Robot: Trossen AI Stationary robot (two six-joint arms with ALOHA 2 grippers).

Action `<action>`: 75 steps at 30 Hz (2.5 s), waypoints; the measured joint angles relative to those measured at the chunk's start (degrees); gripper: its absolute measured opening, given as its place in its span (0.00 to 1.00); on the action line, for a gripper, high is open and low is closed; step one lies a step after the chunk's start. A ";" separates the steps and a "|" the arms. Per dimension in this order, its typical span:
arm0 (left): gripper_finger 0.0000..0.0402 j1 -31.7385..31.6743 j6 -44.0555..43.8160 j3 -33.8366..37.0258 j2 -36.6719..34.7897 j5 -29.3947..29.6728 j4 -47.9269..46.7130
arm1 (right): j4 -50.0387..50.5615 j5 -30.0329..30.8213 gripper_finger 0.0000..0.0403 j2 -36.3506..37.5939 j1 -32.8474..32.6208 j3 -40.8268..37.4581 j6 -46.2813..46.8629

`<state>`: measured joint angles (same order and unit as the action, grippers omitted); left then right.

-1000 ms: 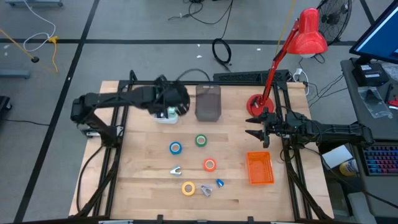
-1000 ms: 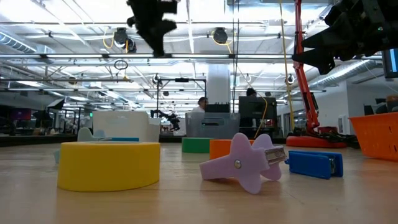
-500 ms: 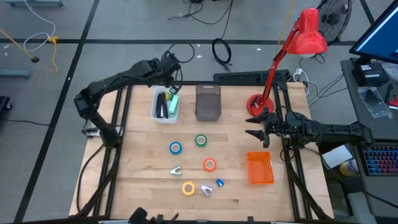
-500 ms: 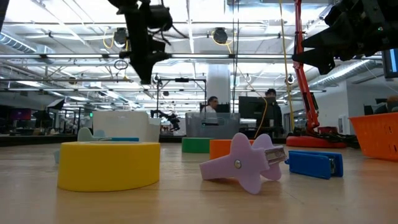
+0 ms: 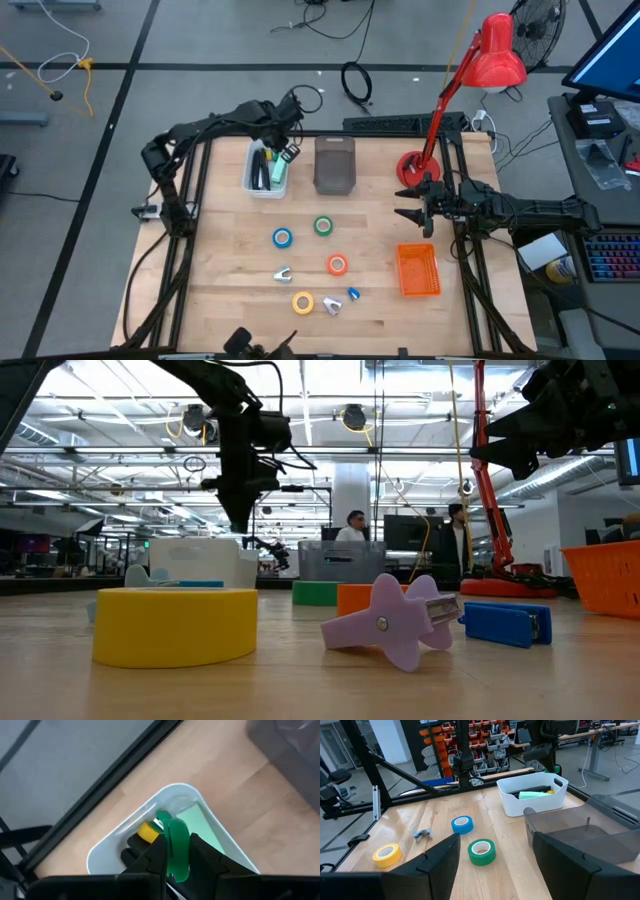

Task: Pick and place Stapler, Stapler remover, tape
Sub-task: Put the green stapler into the white bin, then put the blue stapler into the white bin

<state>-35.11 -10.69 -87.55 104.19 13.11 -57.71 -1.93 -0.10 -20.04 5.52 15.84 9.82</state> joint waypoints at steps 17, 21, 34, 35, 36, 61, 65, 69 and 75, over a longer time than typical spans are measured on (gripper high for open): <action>0.13 1.03 -4.49 9.67 -1.15 -1.15 3.31 | 0.00 0.02 0.60 0.00 0.00 -0.01 0.00; 0.13 0.42 -3.71 11.95 -1.15 -1.18 5.30 | 0.01 0.02 0.60 0.01 0.00 -0.01 0.00; 0.13 -2.87 -1.60 16.48 -1.15 -4.23 14.42 | 0.00 0.02 0.60 0.00 0.01 0.00 0.00; 0.13 -2.87 -1.58 16.48 -1.15 -4.26 14.79 | 0.00 0.02 0.60 0.00 0.00 0.00 0.00; 0.14 -2.87 -1.58 16.48 -1.15 -4.26 15.04 | 0.01 0.02 0.60 0.00 0.01 -0.01 0.00; 0.29 -2.87 -2.96 16.48 -1.15 -3.17 15.57 | 0.00 0.02 0.60 0.00 0.01 -0.01 0.00; 0.40 -2.87 -2.99 16.48 -1.15 -2.52 15.56 | 0.00 0.02 0.60 0.01 0.00 0.00 0.00; 0.49 -2.87 -2.99 16.48 -1.15 -2.56 15.53 | 0.00 0.02 0.60 0.00 0.01 -0.01 0.00; 0.55 -2.87 -3.36 15.80 -1.81 -3.68 12.70 | 0.00 0.02 0.60 -0.01 0.00 0.00 0.00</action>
<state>-37.98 -14.04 -71.75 102.38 9.44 -45.01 -1.93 -0.08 -20.05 5.52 15.83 9.82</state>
